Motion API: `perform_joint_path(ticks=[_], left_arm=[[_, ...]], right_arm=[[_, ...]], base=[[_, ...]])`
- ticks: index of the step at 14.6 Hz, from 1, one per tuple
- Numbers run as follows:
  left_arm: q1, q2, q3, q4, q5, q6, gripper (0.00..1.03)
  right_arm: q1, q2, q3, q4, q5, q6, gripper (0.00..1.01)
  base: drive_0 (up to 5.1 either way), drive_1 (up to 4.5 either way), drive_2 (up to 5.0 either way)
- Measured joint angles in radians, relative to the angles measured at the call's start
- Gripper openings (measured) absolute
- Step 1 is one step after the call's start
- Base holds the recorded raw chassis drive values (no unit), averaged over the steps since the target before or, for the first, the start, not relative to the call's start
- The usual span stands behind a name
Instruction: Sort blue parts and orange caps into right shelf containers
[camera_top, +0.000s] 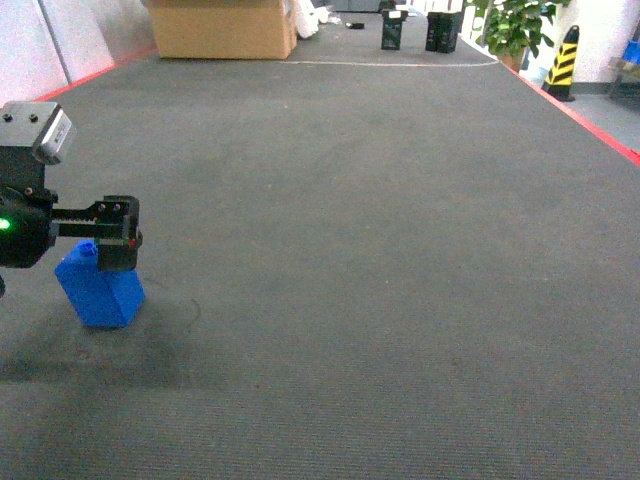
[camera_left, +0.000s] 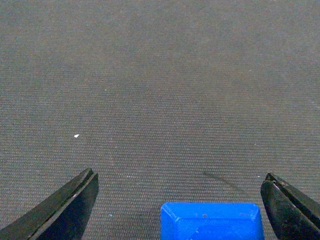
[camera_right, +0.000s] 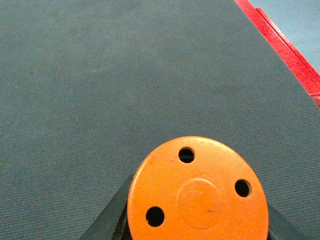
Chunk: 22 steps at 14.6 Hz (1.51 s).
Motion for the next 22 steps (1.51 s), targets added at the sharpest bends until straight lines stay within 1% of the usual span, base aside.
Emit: perform_joint_path(ticks=[1,2,4,6,7,8,9,10,11,12,13,14,15,16,17,20,22], left_arm=[[-0.004,0.011,0.004,-0.011,-0.014,0.000,0.98],[-0.007,0.026,0.007,-0.038,-0.010,0.000,0.95],[-0.013,0.040,0.003,-0.038,-0.010,0.000,0.75],[-0.006,0.025,-0.010,-0.020,-0.010,0.000,0.55],[0.001,0.002,-0.034,-0.012,-0.008,-0.001,0.47],[0.008,-0.030,-0.066,0.006,-0.002,-0.001,0.46],[0.020,-0.090,-0.109,0.016,0.009,0.000,0.46],[0.031,-0.171,-0.163,0.042,0.012,0.013,0.46],[0.042,-0.260,-0.212,0.058,0.016,0.028,0.46],[0.060,-0.412,-0.293,0.073,0.016,0.058,0.46],[0.080,-0.566,-0.370,0.043,0.019,0.077,0.46],[0.113,-0.760,-0.469,-0.029,0.022,0.098,0.46],[0.140,-0.934,-0.552,-0.102,0.027,0.102,0.46],[0.145,-1.011,-0.565,-0.104,0.023,0.103,0.46],[0.143,-1.034,-0.548,-0.084,0.028,0.105,0.46],[0.140,-1.018,-0.544,-0.097,0.028,0.105,0.46],[0.144,-1.020,-0.544,-0.096,0.024,0.105,0.46]], right_arm=[[0.000,-0.018,0.000,-0.013,0.000,0.000,0.44],[0.000,-0.032,0.000,-0.023,-0.003,0.000,0.44],[-0.001,-0.052,0.000,-0.042,-0.006,0.000,0.44],[0.000,-0.084,0.000,-0.072,-0.007,0.001,0.44],[0.002,-0.107,0.001,-0.090,-0.007,0.002,0.44],[0.006,-0.129,0.002,-0.108,-0.006,0.008,0.44],[0.022,-0.162,0.007,-0.142,-0.001,0.014,0.44],[0.045,-0.207,0.016,-0.174,0.005,0.016,0.44],[0.070,-0.256,0.028,-0.209,0.022,0.014,0.44],[0.097,-0.340,0.043,-0.266,0.049,-0.010,0.44],[0.116,-0.426,0.054,-0.327,0.067,-0.032,0.44],[0.145,-0.527,0.064,-0.410,0.104,-0.061,0.44],[0.176,-0.604,0.064,-0.446,0.137,-0.078,0.44],[0.179,-0.615,0.070,-0.436,0.137,-0.087,0.44],[0.178,-0.611,0.072,-0.441,0.140,-0.090,0.44],[0.178,-0.605,0.072,-0.441,0.141,-0.090,0.44],[0.178,-0.604,0.072,-0.441,0.139,-0.091,0.44]], base=[[0.0,0.00,0.0],[0.0,0.00,0.0],[0.0,0.00,0.0],[0.0,0.00,0.0],[0.0,0.00,0.0],[0.0,0.00,0.0],[0.0,0.00,0.0],[0.0,0.00,0.0],[0.0,0.00,0.0],[0.0,0.00,0.0],[0.0,0.00,0.0],[0.0,0.00,0.0],[0.0,0.00,0.0],[0.0,0.00,0.0],[0.0,0.00,0.0],[0.0,0.00,0.0],[4.5,-4.03,-0.7]])
